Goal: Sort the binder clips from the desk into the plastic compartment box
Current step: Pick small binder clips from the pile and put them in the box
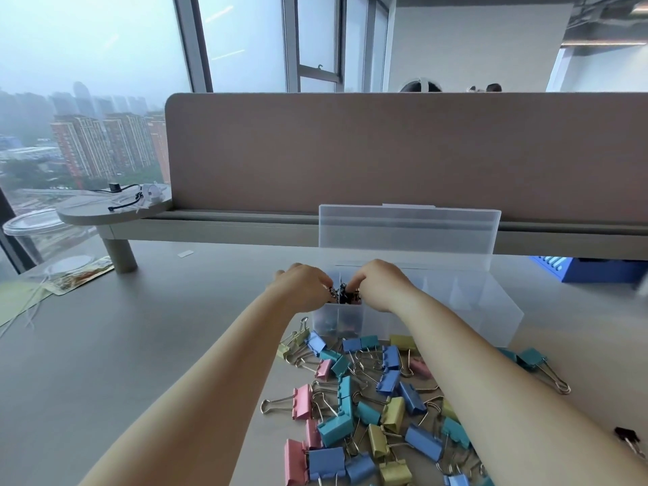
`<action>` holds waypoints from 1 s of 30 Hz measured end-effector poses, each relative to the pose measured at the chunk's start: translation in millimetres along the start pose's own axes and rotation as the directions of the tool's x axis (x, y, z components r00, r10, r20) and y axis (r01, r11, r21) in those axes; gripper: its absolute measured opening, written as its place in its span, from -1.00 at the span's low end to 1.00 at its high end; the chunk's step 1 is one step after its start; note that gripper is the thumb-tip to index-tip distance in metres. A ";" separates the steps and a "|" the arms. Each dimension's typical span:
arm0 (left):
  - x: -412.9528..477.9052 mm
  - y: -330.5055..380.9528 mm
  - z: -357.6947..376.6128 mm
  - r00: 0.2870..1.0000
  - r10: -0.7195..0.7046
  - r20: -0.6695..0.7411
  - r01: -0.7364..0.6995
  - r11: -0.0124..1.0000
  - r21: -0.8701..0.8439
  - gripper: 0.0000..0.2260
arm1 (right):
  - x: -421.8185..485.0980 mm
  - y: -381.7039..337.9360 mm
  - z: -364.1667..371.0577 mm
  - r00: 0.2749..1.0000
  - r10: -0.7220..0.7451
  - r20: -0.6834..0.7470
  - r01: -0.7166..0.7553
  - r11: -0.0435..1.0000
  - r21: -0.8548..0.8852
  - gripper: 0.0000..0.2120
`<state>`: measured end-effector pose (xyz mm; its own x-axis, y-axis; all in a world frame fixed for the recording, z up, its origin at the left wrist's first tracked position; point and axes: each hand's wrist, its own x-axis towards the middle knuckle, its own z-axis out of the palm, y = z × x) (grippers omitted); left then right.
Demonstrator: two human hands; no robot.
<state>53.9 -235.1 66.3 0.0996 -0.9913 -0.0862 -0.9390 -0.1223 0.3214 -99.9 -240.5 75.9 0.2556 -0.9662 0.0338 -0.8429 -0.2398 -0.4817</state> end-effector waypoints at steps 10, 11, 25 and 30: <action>-23.3 12.1 -10.3 0.974 -0.008 -0.224 -0.033 0.984 -0.176 -0.68 | -28.0 12.4 -26.1 0.990 -0.085 -0.110 0.108 0.969 0.223 -0.59; -28.7 15.8 -11.0 0.960 0.002 -0.278 -0.064 0.975 -0.213 -0.71 | -35.8 18.3 -31.1 0.988 -0.087 -0.130 0.117 0.961 0.250 -0.62; -124.0 113.2 59.7 0.874 0.484 -0.049 -0.470 0.814 -0.342 -0.88 | -181.8 155.4 -58.3 0.943 0.181 -0.278 -0.109 0.961 0.256 -0.85; -140.7 142.5 71.1 0.790 0.613 -0.015 -0.590 0.752 -0.294 -0.84 | -213.7 183.7 -63.7 0.914 0.237 -0.330 -0.168 0.960 0.224 -0.87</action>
<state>-117.4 -109.6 57.2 -0.4925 -0.8585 0.1430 -0.6682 0.4783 0.5698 -339.4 -84.1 35.9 -0.1227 -0.9709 0.2056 -0.7461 -0.0464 -0.6642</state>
